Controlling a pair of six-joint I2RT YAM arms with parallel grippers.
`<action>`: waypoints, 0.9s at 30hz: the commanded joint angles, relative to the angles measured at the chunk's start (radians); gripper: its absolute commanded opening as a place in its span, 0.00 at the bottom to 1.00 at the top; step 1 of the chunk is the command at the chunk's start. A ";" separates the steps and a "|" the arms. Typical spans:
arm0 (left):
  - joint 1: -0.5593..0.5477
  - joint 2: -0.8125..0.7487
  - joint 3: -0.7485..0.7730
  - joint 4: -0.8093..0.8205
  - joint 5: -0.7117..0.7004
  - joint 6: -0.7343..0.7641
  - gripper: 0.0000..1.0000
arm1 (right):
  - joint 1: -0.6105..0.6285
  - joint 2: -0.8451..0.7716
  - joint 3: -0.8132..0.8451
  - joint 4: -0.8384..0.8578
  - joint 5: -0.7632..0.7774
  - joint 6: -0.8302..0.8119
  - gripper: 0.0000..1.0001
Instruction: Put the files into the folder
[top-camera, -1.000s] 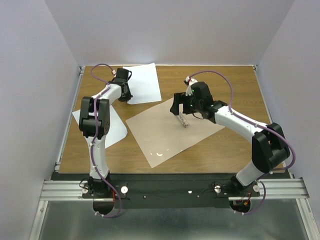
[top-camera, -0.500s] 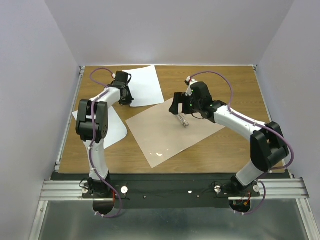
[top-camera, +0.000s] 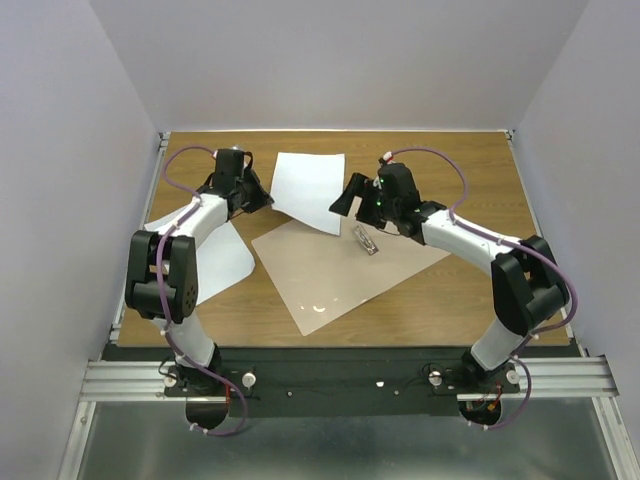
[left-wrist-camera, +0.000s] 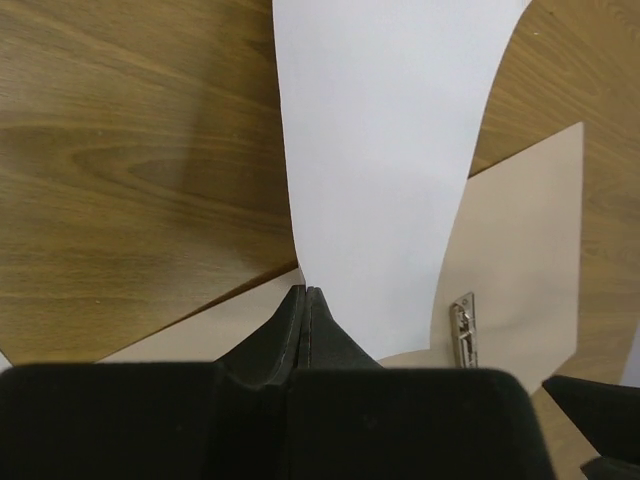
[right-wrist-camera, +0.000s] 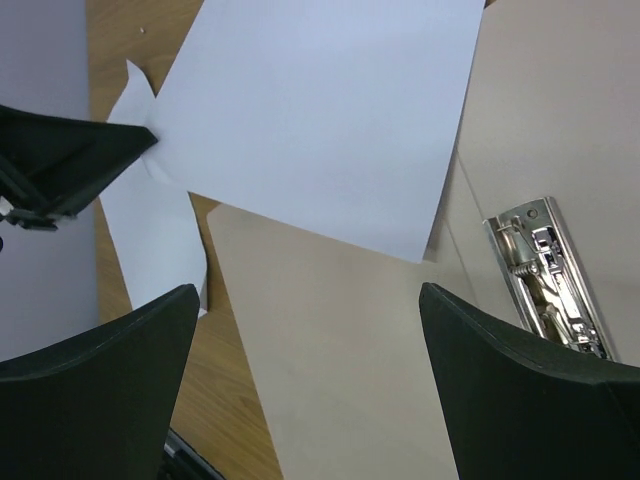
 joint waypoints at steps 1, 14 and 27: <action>-0.008 -0.095 -0.053 0.054 0.081 -0.076 0.00 | -0.008 0.047 -0.011 0.068 0.037 0.147 1.00; -0.043 -0.212 -0.178 0.084 0.074 -0.193 0.00 | -0.007 0.029 -0.248 0.273 -0.046 0.398 1.00; -0.069 -0.255 -0.219 0.093 0.057 -0.219 0.00 | 0.006 0.083 -0.359 0.428 -0.080 0.490 1.00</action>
